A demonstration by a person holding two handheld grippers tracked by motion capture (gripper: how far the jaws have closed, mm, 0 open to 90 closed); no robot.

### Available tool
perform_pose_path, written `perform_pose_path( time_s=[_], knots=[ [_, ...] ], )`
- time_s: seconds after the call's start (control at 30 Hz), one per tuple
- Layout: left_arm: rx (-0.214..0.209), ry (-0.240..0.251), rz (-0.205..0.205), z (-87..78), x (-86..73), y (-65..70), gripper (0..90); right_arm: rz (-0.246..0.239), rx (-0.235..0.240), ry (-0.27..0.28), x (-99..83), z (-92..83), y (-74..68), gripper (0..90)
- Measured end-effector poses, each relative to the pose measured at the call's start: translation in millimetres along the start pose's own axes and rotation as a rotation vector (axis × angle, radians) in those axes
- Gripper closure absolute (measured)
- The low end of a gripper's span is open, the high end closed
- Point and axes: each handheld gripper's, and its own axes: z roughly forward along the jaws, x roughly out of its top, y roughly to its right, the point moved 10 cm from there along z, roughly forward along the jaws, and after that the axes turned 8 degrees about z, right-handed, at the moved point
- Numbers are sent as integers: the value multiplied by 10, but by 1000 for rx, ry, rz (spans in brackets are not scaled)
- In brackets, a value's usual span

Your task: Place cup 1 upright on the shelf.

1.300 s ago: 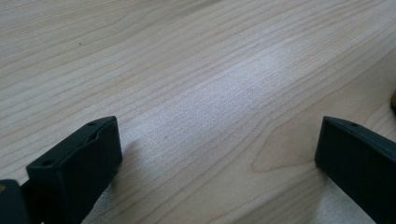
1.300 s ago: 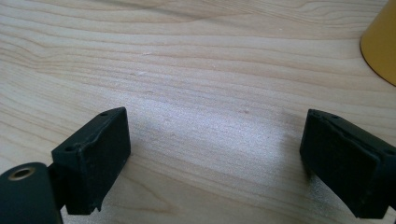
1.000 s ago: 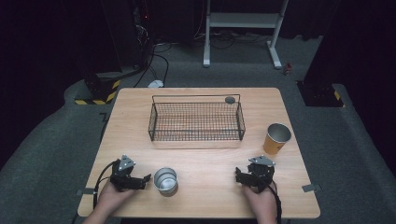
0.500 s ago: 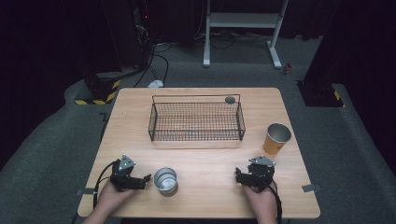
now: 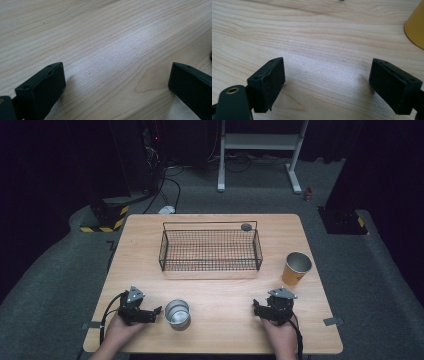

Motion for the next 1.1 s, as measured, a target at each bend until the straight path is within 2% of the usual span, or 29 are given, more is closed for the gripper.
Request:
perform_pose_path(
  time_s=[0.23, 0.37, 0.43, 0.73, 0.9, 1.1],
  knots=[
    [6, -3, -7, 0, -2, -6, 13, -15, 20, 31, 22, -46, -27, 185],
    [14, -4, -12, 3, -3, -14, 5, -2, 20, 43, 47, -73, -3, 185],
    [15, -5, -13, 2, -4, -15, 5, 22, 21, 66, 85, -123, 41, 196],
    [30, -7, -25, 1, -4, -18, 5, 22, 8, 97, 114, -203, 167, 212],
    [45, -8, -39, 13, -1, -81, 4, 43, -2, 118, 131, -258, 269, 208],
    [57, -8, -51, -5, -32, -170, 5, 43, -23, 126, 133, -296, 357, 205]
  ],
)
